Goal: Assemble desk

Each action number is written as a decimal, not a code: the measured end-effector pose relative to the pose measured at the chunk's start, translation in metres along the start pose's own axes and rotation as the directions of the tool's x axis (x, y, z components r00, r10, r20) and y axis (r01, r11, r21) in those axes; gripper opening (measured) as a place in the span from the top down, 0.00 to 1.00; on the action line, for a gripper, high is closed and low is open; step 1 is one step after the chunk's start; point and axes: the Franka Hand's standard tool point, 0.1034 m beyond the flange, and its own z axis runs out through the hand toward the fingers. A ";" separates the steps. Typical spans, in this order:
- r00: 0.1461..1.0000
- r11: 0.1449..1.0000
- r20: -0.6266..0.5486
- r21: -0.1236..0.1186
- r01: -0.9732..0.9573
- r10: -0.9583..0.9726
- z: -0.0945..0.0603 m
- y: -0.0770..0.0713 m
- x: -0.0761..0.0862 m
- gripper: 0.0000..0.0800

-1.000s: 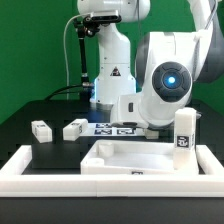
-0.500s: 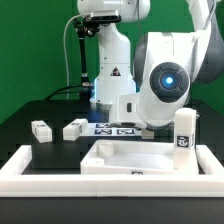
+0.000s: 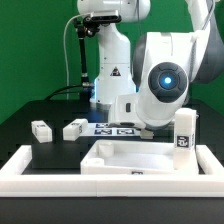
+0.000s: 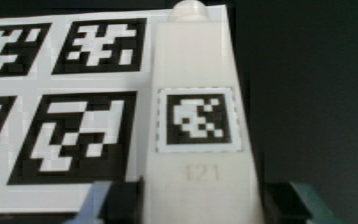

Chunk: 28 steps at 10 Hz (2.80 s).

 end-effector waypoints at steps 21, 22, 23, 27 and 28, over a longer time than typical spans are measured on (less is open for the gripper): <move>0.406 0.963 -0.879 0.269 -0.014 0.251 -0.264 0.073 -0.015 0.64; 0.364 0.964 -0.896 0.267 -0.013 0.253 -0.266 0.076 -0.019 0.64; 0.278 0.966 -0.926 0.259 -0.020 0.255 -0.268 0.081 -0.018 0.64; 0.104 0.973 -0.967 0.229 -0.037 0.231 -0.263 0.086 -0.015 0.64; 0.063 0.975 -0.974 0.215 -0.054 0.218 -0.264 0.101 -0.012 0.64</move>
Offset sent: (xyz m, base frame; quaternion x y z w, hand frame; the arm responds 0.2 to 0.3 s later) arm 0.0682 -0.0440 0.1000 0.0792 -0.0083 0.0512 0.9955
